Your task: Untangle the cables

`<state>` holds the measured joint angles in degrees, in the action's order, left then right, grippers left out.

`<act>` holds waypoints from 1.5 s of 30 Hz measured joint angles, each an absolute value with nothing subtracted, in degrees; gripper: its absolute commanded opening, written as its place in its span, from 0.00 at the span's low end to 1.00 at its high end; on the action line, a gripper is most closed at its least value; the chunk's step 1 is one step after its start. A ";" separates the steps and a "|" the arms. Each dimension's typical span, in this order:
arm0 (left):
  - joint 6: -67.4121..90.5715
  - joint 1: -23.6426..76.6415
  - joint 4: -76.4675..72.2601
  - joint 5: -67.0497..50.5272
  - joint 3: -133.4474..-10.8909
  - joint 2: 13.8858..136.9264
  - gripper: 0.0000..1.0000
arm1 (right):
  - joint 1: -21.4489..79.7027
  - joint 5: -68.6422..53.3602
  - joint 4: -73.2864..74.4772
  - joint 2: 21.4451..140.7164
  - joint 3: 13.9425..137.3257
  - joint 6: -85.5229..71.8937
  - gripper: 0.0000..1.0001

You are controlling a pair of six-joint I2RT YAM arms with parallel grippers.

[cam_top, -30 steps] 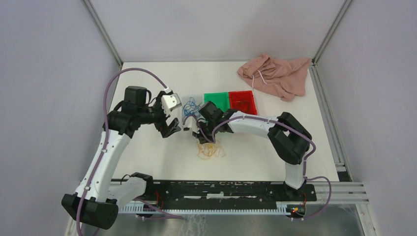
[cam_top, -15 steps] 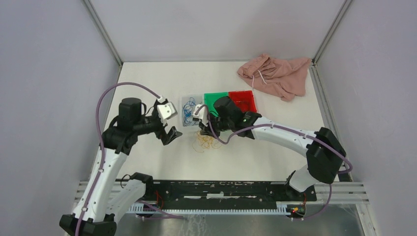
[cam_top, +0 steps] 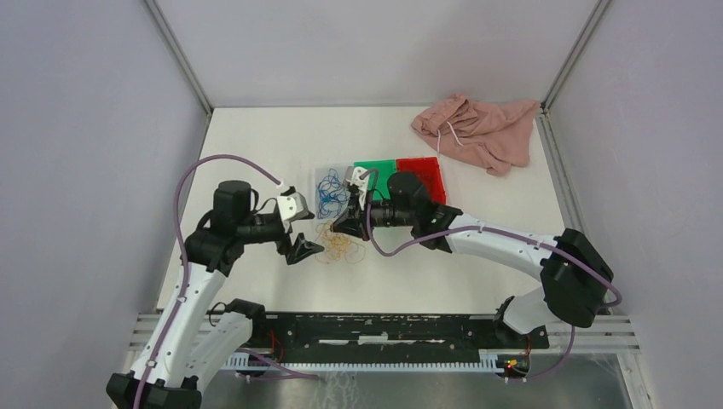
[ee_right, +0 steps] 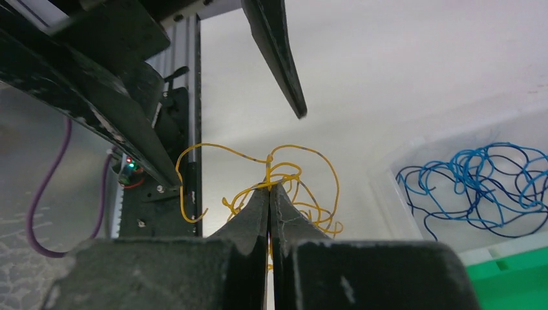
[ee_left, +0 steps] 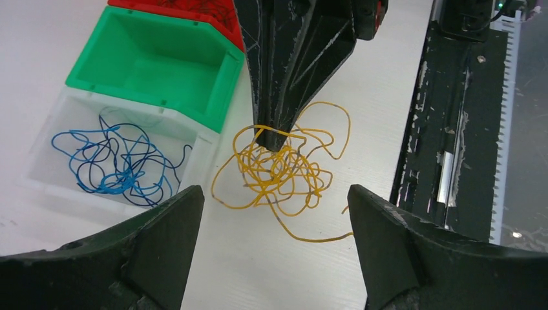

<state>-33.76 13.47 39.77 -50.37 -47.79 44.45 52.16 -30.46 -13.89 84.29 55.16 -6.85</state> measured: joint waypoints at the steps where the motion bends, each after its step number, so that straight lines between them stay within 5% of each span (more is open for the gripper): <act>1: -34.20 13.52 40.12 -50.83 -47.53 44.51 0.87 | 52.25 -31.09 -14.96 84.25 55.16 -7.79 0.00; 5: -36.12 13.63 40.84 -51.81 -47.24 44.91 0.76 | 52.84 -33.21 -17.61 84.16 55.18 -10.28 0.00; 13: -40.84 13.63 42.37 -52.38 -47.11 46.68 0.25 | 53.80 -35.42 -18.24 83.92 55.59 -11.73 0.00; 18: -43.13 13.63 43.51 -51.09 -46.78 46.57 0.12 | 53.78 -34.68 -15.75 81.93 55.57 -10.48 0.00; 28: -44.07 14.09 42.57 -49.32 -46.81 44.80 0.03 | 53.45 -29.41 -7.86 75.37 52.31 -5.23 0.00; 36: -44.60 15.31 38.98 -49.08 -45.95 42.15 0.08 | 52.90 -25.41 -6.57 71.18 51.07 -3.57 0.00; 41: -47.07 14.72 39.20 -41.69 -42.04 40.42 0.67 | 50.81 -23.66 -4.60 68.18 49.84 -3.73 0.00; 45: -48.31 13.93 42.96 -39.11 -39.77 39.35 0.83 | 48.86 -23.38 -4.19 66.63 49.80 -4.64 0.00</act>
<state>-48.31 13.93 42.96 -39.11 -39.77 39.35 48.86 -23.38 -4.19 66.63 49.80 -4.64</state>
